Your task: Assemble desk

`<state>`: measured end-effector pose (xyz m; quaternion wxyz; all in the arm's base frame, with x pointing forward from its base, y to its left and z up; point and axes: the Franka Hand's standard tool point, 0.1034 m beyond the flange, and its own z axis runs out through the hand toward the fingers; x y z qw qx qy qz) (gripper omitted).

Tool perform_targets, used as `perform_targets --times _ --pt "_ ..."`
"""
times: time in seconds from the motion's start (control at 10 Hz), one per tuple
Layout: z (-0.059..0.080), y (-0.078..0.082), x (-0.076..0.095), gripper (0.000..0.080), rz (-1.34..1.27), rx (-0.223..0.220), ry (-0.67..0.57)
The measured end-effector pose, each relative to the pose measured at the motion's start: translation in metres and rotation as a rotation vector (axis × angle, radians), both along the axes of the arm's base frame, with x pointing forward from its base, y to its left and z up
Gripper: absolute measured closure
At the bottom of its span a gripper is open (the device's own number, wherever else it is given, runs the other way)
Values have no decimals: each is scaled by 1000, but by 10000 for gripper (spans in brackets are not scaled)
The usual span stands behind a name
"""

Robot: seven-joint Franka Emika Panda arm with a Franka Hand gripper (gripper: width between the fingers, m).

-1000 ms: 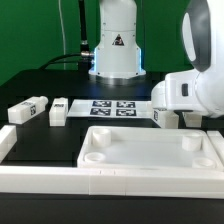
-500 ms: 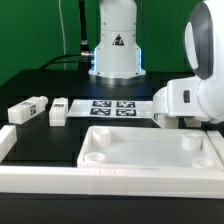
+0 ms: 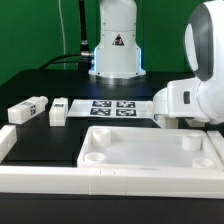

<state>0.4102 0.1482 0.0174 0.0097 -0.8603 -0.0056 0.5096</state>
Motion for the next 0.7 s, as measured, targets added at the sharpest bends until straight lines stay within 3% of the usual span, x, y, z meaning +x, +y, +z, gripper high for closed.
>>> perform_targets --times 0.5,0.7 --pt "5 -2 2 513 -1 3 -3" --pt "31 -6 9 512 -2 3 -4"
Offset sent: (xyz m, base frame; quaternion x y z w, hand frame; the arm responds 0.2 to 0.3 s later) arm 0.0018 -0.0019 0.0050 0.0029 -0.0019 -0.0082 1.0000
